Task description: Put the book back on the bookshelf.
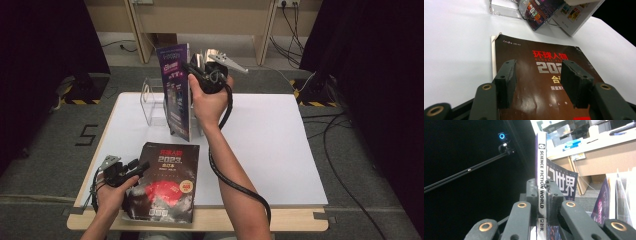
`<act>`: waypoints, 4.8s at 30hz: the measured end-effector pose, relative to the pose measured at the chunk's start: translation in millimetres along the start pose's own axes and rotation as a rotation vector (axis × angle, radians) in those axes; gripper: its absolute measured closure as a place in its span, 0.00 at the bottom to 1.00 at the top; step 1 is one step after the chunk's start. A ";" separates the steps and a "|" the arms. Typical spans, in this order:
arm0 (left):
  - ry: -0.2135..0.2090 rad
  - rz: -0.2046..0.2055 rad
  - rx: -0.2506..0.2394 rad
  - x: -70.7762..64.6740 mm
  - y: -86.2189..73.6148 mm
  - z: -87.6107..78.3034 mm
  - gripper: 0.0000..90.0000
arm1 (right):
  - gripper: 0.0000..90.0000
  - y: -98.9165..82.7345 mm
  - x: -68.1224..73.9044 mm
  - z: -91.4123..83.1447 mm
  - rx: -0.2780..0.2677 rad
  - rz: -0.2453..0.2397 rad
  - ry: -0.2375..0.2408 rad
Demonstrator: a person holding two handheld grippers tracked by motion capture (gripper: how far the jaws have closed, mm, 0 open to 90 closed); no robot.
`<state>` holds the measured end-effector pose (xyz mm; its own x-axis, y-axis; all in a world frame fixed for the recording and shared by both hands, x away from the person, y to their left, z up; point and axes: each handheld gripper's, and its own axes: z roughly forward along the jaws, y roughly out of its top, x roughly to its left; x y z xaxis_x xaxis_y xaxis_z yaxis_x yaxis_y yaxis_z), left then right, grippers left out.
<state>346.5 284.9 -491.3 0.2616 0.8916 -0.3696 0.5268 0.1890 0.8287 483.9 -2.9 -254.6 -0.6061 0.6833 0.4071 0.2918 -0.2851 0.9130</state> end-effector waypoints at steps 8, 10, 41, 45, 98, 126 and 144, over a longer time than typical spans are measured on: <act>0.000 0.014 0.001 -2.0 -0.1 0.1 0.51 | 0.92 9.9 -3.0 11.1 -0.027 0.001 -0.015; 0.001 0.013 0.001 -1.9 -0.3 -0.1 0.51 | 0.92 12.0 -3.4 13.9 -0.037 -0.005 -0.021; -0.027 0.033 0.017 -6.9 -4.3 2.2 0.51 | 0.92 -13.4 -21.6 79.2 -0.071 -0.166 -0.233; -0.032 0.033 0.022 -7.1 -5.6 2.9 0.51 | 0.92 -26.9 -25.1 85.6 -0.051 -0.185 -0.255; -0.028 0.011 0.021 -8.0 -6.6 4.0 0.51 | 0.88 -34.4 -42.1 34.6 0.321 -0.149 -0.182; -0.031 0.013 0.020 -8.2 -6.1 3.4 0.52 | 0.92 -28.5 -26.1 41.7 0.410 -0.109 -0.126; -0.032 0.007 0.020 -7.7 -6.5 3.4 0.52 | 0.91 -11.3 -27.7 59.4 0.225 -0.077 -0.276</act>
<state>343.8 275.4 -495.3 0.2910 0.8793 -0.3769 0.5410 0.1737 0.8229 541.3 21.3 -277.8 -0.4186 0.8616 0.2870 0.4272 -0.0921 0.8995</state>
